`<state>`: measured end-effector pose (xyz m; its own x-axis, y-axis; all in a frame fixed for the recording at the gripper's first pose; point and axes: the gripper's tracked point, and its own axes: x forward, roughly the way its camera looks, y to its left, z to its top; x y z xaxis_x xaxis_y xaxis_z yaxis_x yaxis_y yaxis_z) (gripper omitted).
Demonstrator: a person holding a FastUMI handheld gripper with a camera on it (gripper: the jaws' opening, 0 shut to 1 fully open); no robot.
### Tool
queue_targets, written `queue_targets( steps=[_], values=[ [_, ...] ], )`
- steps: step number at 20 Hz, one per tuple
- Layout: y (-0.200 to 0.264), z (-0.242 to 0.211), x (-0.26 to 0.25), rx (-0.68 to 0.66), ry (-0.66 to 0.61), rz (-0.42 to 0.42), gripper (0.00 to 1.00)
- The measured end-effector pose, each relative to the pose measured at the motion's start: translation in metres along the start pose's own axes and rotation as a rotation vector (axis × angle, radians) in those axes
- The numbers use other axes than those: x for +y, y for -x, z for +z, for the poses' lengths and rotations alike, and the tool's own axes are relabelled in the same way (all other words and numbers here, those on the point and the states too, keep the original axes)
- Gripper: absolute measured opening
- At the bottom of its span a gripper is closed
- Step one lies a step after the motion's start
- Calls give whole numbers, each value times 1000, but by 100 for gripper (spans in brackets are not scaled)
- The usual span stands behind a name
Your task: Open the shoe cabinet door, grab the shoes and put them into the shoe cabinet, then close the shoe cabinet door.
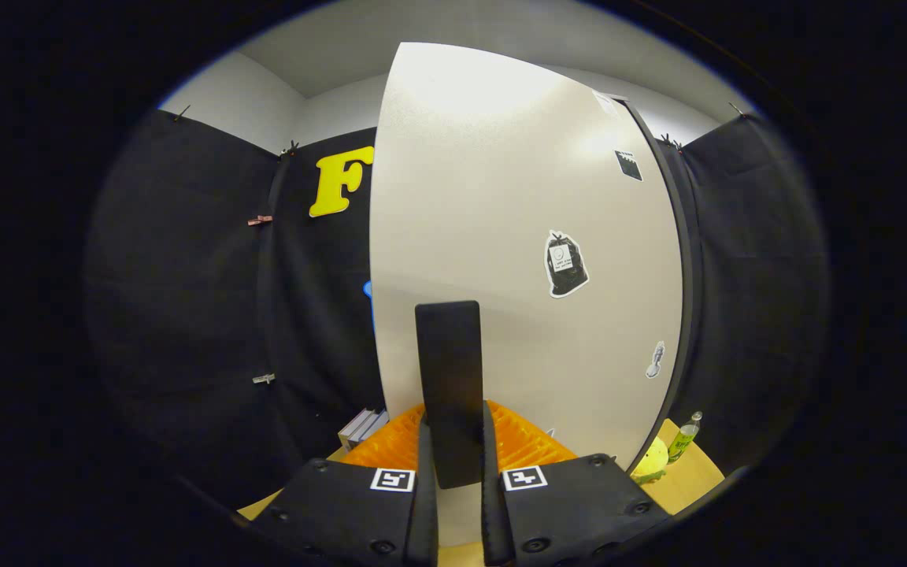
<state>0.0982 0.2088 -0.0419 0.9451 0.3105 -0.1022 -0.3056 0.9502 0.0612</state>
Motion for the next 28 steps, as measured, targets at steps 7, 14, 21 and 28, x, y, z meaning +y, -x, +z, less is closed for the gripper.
queue_targets(
  steps=[7,14,21,28],
  values=[
    [38,8,-21,2,-4,34,26],
    [76,12,-52,4,-23,34,25],
    [100,14,-84,21,-62,9,25],
    [130,20,-138,21,-61,-49,24]
  ],
)
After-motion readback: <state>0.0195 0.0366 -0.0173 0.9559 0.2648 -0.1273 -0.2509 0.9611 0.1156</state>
